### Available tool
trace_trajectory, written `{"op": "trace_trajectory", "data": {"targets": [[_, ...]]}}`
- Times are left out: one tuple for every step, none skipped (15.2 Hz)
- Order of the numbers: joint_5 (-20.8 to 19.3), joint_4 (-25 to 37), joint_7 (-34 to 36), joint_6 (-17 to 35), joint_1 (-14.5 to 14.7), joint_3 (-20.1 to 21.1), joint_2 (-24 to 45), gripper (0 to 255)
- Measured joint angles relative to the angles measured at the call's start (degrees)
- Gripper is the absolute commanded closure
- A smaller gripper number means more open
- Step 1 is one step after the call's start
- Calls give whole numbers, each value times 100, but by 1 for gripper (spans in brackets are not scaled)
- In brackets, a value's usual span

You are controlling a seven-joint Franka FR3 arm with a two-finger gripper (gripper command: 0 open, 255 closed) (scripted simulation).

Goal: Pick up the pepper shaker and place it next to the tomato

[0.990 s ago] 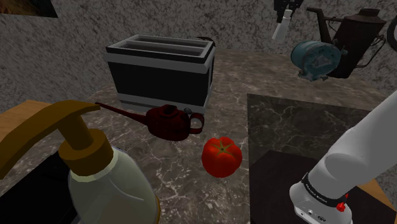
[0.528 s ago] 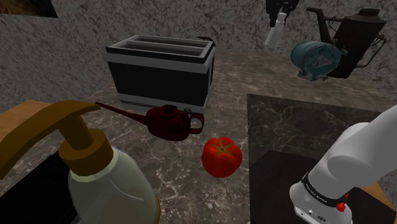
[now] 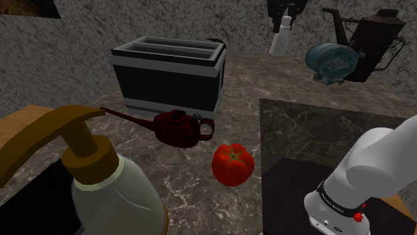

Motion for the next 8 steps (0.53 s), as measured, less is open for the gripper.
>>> {"op": "trace_trajectory", "data": {"targets": [[36, 21, 139, -35, 39, 95, -2, 255], [73, -2, 272, -70, 77, 184, -46, 255], [118, 140, 452, -167, 127, 317, 12, 255], [172, 50, 629, -171, 177, 431, -68, 255], [219, 11, 797, -161, 222, 543, -87, 255], [261, 71, 971, -185, 265, 664, -40, 255], [305, 62, 1147, -163, 309, 781, -15, 255], [349, 68, 1299, -193, 350, 881, -31, 255]]}}
